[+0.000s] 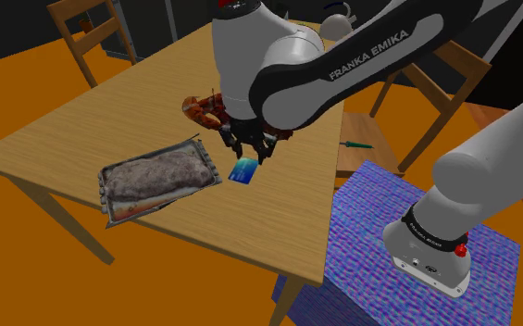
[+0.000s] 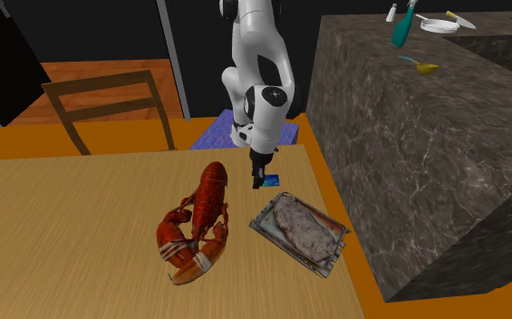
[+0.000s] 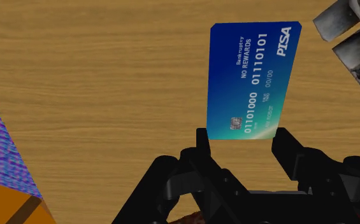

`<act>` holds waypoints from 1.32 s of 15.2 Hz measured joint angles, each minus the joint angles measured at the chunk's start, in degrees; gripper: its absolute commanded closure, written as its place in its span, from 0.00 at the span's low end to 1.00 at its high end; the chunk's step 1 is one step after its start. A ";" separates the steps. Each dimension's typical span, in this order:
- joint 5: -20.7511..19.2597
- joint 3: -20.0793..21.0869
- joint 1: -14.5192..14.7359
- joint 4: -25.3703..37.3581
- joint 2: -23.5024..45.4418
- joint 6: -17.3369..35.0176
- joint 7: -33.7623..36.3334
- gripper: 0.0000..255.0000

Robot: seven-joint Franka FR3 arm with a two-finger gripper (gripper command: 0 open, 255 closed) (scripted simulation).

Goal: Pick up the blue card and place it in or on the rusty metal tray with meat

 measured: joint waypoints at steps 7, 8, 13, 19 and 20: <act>4.58 -2.28 1.37 2.54 -4.71 -5.21 -4.08 1.00; 5.00 -2.67 1.48 3.02 -5.23 -6.01 -4.60 1.00; 7.00 -4.35 2.33 5.41 -7.81 -10.12 -6.59 1.00; 5.06 -2.98 1.34 10.81 -5.43 -13.93 -5.02 1.00; 2.81 -1.32 0.58 13.14 -2.67 -14.67 -2.98 1.00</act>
